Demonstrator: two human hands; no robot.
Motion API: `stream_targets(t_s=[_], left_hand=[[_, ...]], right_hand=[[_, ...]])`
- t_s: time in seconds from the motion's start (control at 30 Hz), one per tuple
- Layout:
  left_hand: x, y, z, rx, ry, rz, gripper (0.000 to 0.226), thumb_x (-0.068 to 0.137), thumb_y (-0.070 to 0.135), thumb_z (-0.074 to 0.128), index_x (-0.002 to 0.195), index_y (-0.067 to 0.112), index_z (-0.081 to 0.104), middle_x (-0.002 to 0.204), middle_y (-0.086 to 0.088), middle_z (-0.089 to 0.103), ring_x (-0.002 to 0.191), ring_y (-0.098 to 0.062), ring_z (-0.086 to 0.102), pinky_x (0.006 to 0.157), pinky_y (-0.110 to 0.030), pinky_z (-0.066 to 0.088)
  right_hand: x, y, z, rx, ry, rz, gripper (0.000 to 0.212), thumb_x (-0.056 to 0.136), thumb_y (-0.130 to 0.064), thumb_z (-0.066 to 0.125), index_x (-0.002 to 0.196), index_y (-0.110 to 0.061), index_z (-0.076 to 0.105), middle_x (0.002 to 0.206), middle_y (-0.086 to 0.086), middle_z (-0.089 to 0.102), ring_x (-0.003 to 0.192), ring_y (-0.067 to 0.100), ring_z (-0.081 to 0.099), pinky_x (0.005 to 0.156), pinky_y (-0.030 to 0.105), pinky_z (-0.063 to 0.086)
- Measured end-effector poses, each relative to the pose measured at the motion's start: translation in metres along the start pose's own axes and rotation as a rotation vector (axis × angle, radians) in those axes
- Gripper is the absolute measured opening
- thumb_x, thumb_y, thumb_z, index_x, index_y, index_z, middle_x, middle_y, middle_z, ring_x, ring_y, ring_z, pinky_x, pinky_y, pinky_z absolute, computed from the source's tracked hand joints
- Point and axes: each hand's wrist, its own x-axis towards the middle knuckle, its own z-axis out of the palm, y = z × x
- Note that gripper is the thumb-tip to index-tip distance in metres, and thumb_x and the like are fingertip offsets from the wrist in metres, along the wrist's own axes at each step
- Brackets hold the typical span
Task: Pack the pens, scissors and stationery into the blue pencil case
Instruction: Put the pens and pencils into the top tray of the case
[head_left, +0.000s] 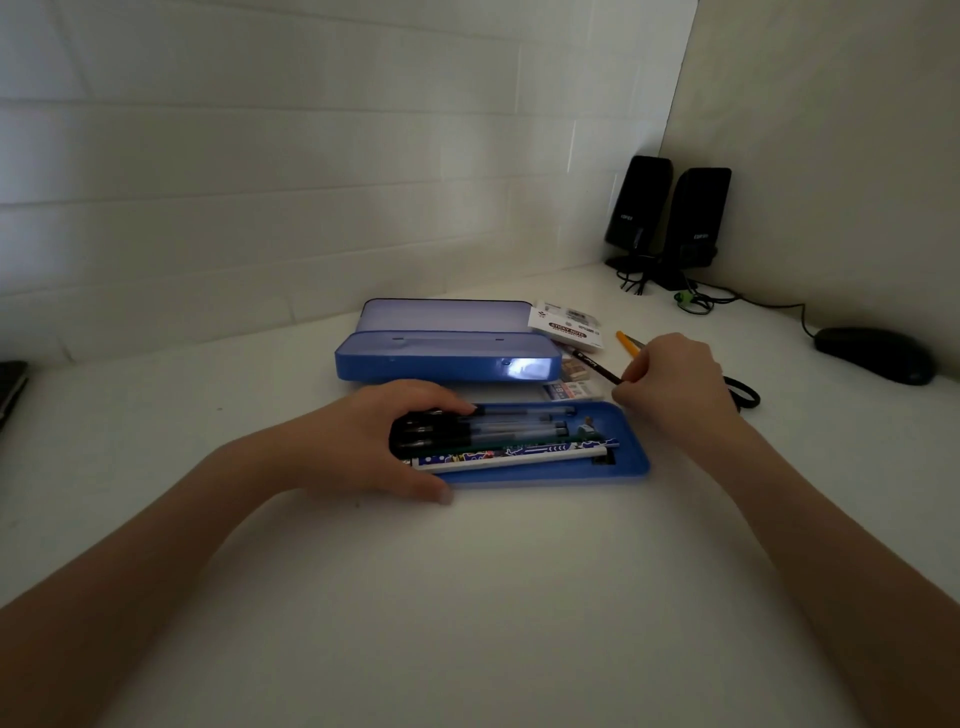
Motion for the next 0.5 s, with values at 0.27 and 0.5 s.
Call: stream_targets(t_s=[0.27,0.5], left_hand=[[0.000,0.001,0.001,-0.006,0.010,-0.015,0.071,0.058,0.049,0.080,0.120,0.050,0.045,0.120,0.030,0.049,0.112,0.010,0.046,0.092,-0.003,0.037],[0.000,0.001,0.000,-0.049,-0.016,-0.054,0.077,0.056,0.050,0.080,0.121,0.051,0.040,0.120,0.032,0.047,0.111,0.012,0.047,0.091,-0.005,0.037]], right_hand=[[-0.004,-0.003,-0.018,0.496,-0.030,-0.049,0.014,0.079,-0.009,0.065,0.086,-0.018,0.073,0.078,0.000,0.066,0.067,0.007,0.057,0.055,0.018,0.043],[-0.013,-0.013,-0.029,1.049,-0.295,-0.082,0.019,0.081,-0.010,0.067,0.099,-0.015,0.071,0.089,0.009,0.074,0.071,0.009,0.067,0.060,0.013,0.054]])
